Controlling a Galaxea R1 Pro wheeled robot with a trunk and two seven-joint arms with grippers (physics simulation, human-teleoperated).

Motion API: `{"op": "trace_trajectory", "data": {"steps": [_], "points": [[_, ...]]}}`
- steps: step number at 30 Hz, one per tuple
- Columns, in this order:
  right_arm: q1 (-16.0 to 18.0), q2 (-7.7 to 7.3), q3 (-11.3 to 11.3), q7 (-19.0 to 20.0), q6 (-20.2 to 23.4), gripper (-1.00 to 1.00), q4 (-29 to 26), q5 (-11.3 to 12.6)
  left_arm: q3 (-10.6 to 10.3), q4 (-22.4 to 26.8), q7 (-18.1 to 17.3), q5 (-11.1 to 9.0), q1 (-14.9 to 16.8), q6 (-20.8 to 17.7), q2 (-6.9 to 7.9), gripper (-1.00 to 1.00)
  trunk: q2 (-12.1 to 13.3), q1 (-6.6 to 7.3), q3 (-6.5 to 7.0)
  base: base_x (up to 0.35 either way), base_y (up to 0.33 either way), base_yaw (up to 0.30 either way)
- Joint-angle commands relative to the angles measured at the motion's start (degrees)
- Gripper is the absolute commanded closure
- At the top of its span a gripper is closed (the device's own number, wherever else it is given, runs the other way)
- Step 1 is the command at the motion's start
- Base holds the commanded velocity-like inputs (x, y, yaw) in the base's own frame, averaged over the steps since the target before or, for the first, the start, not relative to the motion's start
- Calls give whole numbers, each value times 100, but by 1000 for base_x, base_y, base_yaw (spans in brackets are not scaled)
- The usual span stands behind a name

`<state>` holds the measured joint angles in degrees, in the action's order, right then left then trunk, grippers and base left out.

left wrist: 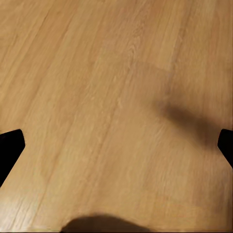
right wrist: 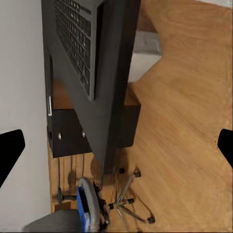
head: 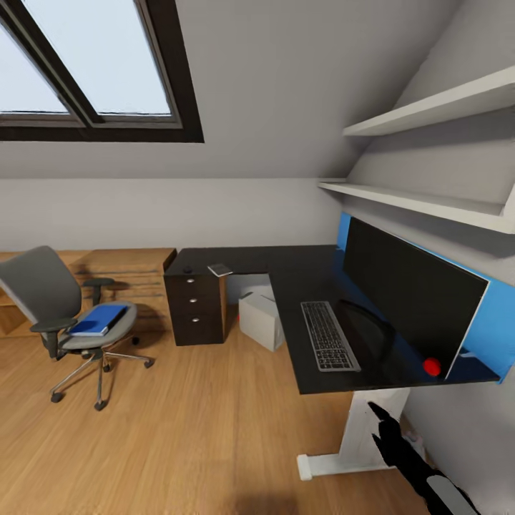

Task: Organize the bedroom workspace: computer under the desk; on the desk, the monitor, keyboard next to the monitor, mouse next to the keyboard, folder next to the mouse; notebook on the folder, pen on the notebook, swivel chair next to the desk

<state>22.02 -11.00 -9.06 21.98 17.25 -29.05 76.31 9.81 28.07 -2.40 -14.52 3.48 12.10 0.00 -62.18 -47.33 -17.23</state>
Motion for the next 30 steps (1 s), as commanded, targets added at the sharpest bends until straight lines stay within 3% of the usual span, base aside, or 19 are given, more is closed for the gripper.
{"op": "trace_trajectory", "data": {"steps": [1,4,5,8,9,12,15,17,19,25,30], "points": [[4,6,60,8,40,-100,128,-402,7,-3,-23,-60,3,12,2,-100,-5,3,-7,-158,-81,0],[4,33,157,8,-192,-100,462,-1598,11,-5,-17,-63,3,12,29,-100,-5,3,-7,-69,-35,0],[4,51,166,10,-272,-100,508,-1825,11,-6,-16,-64,3,12,32,-100,-5,3,-7,-33,-17,0],[4,208,192,1,-841,-100,823,-3148,12,-9,-21,-67,3,12,43,-100,-5,3,-7,-14,-7,0],[4,232,196,-3,-950,-100,900,-3350,14,-10,-20,-69,3,12,45,-100,-5,3,-7,-7,-4,0],[4,365,209,-48,-1885,-100,1396,-4401,19,-178,-10,-84,3,-4,104,-100,116,69,47,-3,-2,0],[4,747,205,-508,-3066,-100,1928,-5142,21,-544,-16,-111,3,-5,186,-100,236,134,101,0,0,0],[4,966,207,-1108,-3540,-100,2151,-5416,21,-653,-35,-146,3,-12,239,-100,316,178,137,0,0,0],[4,1062,232,-1493,-3705,-100,2232,-5542,19,-696,-42,-160,3,-16,260,-100,396,222,173,0,0,0],[4,1279,274,-1859,-3895,-100,2311,-5894,12,-729,-49,-164,3,8,264,-100,477,266,209,0,0,0],[4,1349,285,-1923,-3969,-100,2419,-5994,1,-732,-50,-158,3,132,257,-100,477,266,209,0,0,68]]}}
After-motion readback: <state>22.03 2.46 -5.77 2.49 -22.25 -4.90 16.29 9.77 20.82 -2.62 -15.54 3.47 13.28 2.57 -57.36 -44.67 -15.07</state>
